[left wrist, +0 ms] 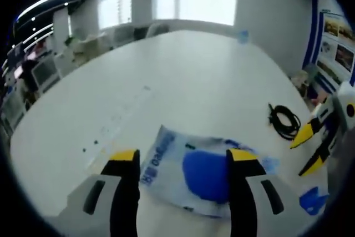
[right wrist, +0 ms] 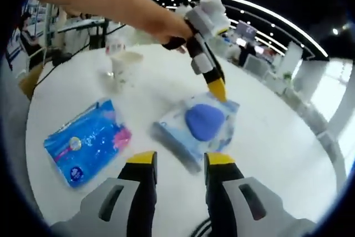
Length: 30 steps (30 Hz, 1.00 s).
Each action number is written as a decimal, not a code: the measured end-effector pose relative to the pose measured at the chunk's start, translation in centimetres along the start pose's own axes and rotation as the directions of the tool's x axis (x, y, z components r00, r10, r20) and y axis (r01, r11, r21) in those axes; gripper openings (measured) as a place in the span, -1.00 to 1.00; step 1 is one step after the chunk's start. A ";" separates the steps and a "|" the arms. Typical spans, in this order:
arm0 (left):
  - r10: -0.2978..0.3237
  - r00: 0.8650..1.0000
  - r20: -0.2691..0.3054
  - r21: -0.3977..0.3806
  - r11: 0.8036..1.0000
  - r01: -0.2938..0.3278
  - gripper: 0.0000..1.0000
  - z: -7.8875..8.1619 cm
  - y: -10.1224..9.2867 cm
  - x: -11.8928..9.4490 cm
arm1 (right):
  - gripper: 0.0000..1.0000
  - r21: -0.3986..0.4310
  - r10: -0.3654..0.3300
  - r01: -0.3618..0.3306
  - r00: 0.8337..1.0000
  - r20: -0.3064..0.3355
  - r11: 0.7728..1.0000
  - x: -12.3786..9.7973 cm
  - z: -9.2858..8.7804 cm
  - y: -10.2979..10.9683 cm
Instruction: Arrange the tabletop items into an orderly group along one side of the table until the central work area is clear of visible clutter.
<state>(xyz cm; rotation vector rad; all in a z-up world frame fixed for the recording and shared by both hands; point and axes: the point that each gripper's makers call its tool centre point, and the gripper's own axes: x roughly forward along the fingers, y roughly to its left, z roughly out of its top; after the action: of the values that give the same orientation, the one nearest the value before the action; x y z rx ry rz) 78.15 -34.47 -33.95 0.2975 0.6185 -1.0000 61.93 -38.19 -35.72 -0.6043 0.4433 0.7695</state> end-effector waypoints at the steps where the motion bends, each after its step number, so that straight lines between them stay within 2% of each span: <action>1: -0.002 1.000 0.000 -0.003 1.000 0.002 0.18 -0.1 0.1 0.1 | -0.35 -0.008 -0.003 0.003 1.000 -0.002 1.000 0.4 0.0 -0.1; 10: 0.004 1.000 -0.026 -0.009 1.000 -0.005 0.15 -1.0 0.9 1.3 | -0.48 -0.166 0.011 -0.019 0.999 -0.049 0.986 2.5 -0.7 0.2; 17: 0.004 1.000 -0.028 -0.018 1.000 -0.004 0.11 -1.1 1.0 2.0 | -0.65 -0.281 0.014 -0.031 0.998 -0.064 0.959 3.4 -0.6 0.4; 25: 0.000 0.999 -0.045 -0.019 1.000 -0.001 0.08 -1.7 1.0 2.1 | -0.79 -0.317 0.017 -0.040 0.997 -0.075 0.948 3.8 -0.6 0.2; 30: -0.004 0.999 -0.049 -0.021 1.000 0.003 0.07 -1.9 0.7 2.0 | -0.83 -0.338 0.038 -0.061 0.997 -0.073 0.939 3.3 -0.7 0.6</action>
<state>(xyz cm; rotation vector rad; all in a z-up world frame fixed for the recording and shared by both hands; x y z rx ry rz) 78.88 -34.49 -36.68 0.3032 0.6744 -0.9914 63.45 -36.61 -38.31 -0.9465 0.3885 0.8847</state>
